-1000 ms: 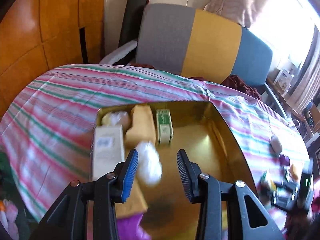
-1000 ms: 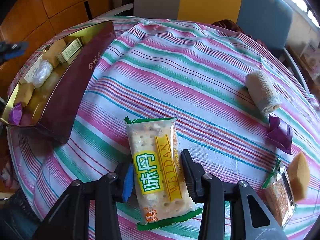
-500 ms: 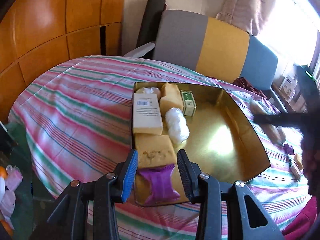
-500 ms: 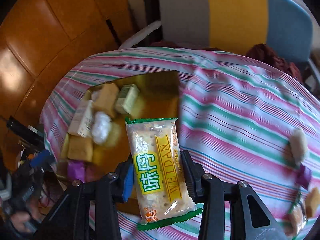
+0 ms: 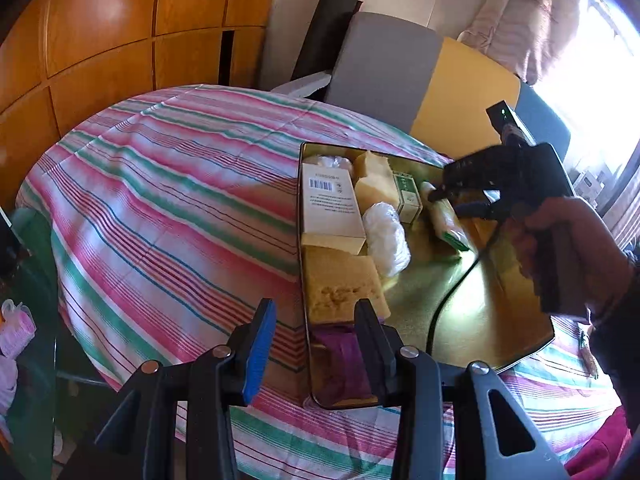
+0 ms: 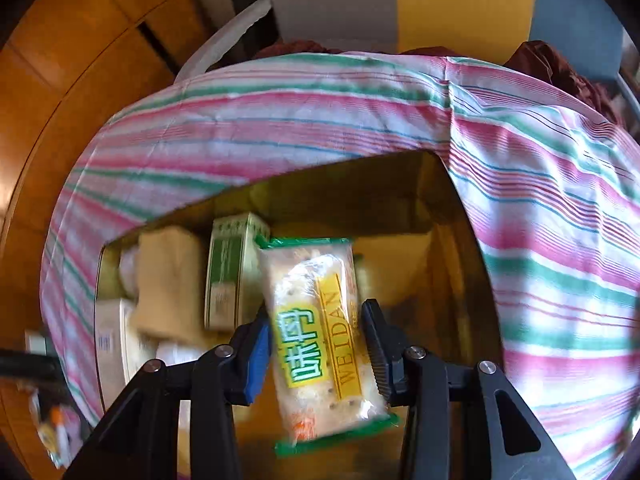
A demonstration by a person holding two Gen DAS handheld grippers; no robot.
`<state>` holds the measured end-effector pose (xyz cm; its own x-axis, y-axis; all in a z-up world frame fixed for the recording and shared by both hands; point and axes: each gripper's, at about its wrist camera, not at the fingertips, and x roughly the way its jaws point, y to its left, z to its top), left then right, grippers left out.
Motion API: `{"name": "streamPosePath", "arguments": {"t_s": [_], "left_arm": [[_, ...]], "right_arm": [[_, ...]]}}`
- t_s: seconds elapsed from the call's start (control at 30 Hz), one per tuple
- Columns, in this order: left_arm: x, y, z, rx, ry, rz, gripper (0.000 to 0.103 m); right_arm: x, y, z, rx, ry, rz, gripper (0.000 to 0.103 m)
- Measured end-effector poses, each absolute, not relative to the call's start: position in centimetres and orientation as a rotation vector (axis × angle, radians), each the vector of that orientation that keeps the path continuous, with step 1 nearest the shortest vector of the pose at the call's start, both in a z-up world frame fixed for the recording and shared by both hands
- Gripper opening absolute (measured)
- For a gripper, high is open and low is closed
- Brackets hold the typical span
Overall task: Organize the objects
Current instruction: 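Lower the cracker pack into the tray beside the tea box and open the right gripper, then move both grippers away from the tray toward the remaining snacks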
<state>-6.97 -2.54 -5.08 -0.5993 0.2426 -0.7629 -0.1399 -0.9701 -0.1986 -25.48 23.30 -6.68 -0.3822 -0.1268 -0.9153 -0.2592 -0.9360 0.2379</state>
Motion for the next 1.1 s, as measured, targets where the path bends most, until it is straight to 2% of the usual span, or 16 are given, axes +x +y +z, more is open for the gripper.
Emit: {"name": "streamPosePath", "arguments": {"t_s": [0.07,0.4,0.47,0.53,0.7,0.93,1.1], "left_arm": [[-7.1,-2.6,-5.3,-1.287,-0.175,2.627,0.041],[-6.7,-2.3,-4.8,-1.260,-0.141,2.654,0.041],[-6.5,-2.1,-4.5,-1.244,-0.128,2.659,0.041],[-6.2,-1.7,-4.3,-1.234,-0.111,2.657,0.041],[-5.2,-0.3,-3.5,-1.197,-0.065,2.645,0.041],[-3.4,2.1,-2.0,-1.112,0.030,2.615,0.041],[-2.6,4.1,-1.4,-1.084,0.083,2.570,0.041]], "right_arm": [[-25.8,23.4,-6.6,-1.678,0.575,2.524,0.050],[-21.4,22.8,-4.0,-1.553,0.394,2.730,0.048],[-19.6,22.8,-3.5,-1.535,0.349,2.755,0.049],[-17.6,22.8,-3.0,-1.515,0.309,2.778,0.057],[-12.3,23.6,-2.4,-1.462,0.242,2.825,0.064],[-6.1,26.3,-2.1,-1.401,0.150,2.811,0.066],[-2.2,30.2,-2.3,-1.366,0.169,2.736,0.070]]}}
